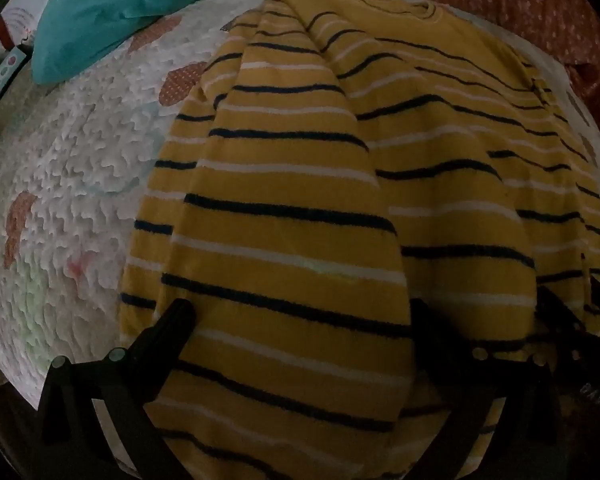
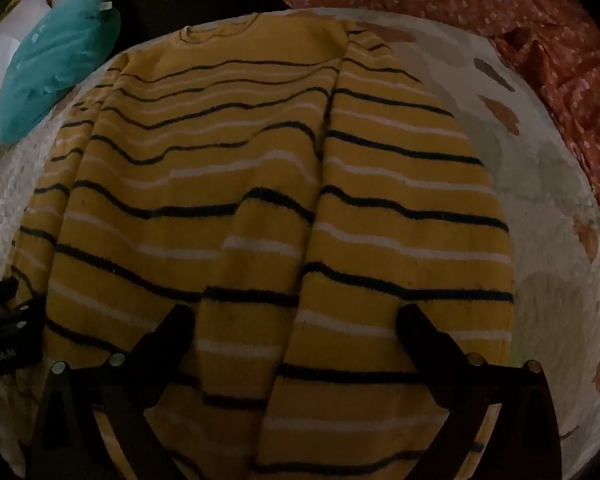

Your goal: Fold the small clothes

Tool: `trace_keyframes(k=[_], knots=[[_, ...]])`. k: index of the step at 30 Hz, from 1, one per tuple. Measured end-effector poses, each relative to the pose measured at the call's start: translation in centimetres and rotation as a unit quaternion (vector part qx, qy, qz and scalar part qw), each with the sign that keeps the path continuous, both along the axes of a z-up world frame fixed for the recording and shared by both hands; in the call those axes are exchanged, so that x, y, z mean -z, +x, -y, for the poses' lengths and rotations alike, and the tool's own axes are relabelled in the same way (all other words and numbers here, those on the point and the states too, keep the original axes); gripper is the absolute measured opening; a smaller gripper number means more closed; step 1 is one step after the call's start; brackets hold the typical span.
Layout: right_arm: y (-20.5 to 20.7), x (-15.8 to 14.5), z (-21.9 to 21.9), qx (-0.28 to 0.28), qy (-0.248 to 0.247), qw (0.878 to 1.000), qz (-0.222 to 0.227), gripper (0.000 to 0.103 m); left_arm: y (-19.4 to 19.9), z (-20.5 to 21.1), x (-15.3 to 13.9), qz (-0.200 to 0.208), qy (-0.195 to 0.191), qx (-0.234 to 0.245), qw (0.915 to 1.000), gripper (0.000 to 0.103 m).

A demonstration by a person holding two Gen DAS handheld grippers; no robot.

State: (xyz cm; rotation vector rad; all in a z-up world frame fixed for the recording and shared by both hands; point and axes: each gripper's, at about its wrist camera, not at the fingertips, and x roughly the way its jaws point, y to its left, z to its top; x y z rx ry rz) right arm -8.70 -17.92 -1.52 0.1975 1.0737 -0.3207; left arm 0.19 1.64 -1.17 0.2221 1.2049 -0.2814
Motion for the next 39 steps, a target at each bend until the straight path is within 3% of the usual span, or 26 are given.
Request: trace_keyframes(k=[6, 11, 16, 20, 24, 28, 34, 39], knots=[[-1.4, 0.2, -0.8, -0.003, -0.012, 1.000, 0.020, 0.103, -0.1, -0.3, 0.1, -0.004, 0.003, 0.002, 1.0000, 0.103], [-1.0, -1.7, -1.1, -0.002, -0.015, 1.000, 0.020, 0.101, -1.4, -1.5, -2.1, -0.005, -0.034, 0.004, 0.9994, 0.096], [-3.3, -4.7, -1.8, 0.005, 0.000, 0.998, 0.062, 0.097, -3.0, -4.3, -6.1, 0.063, -0.059, -0.011, 0.9962, 0.096], [-5.4, -6.8, -3.3, -0.002, -0.024, 0.995, 0.101, 0.097, -4.2, -5.9, -9.0, 0.142, -0.049, -0.026, 0.9884, 0.096], [-6.9, -7.4, -4.8, -0.015, -0.037, 0.994, 0.102, 0.097, -4.8, -7.9, -10.9, 0.184, -0.033, -0.048, 0.9812, 0.096], [-7.3, -7.7, -6.8, -0.050, -0.043, 0.993, 0.095, 0.097, -4.7, -10.2, -11.2, 0.186, -0.032, -0.067, 0.9798, 0.096], [-4.8, -10.0, -10.0, -0.103, 0.026, 0.988, 0.108, 0.094, -3.0, -16.1, -11.1, 0.165, -0.046, -0.141, 0.9751, 0.096], [-1.1, -9.8, -14.5, -0.153, 0.053, 0.982, 0.095, 0.070, -1.2, -21.1, -10.6, 0.135, -0.091, -0.208, 0.9646, 0.096]])
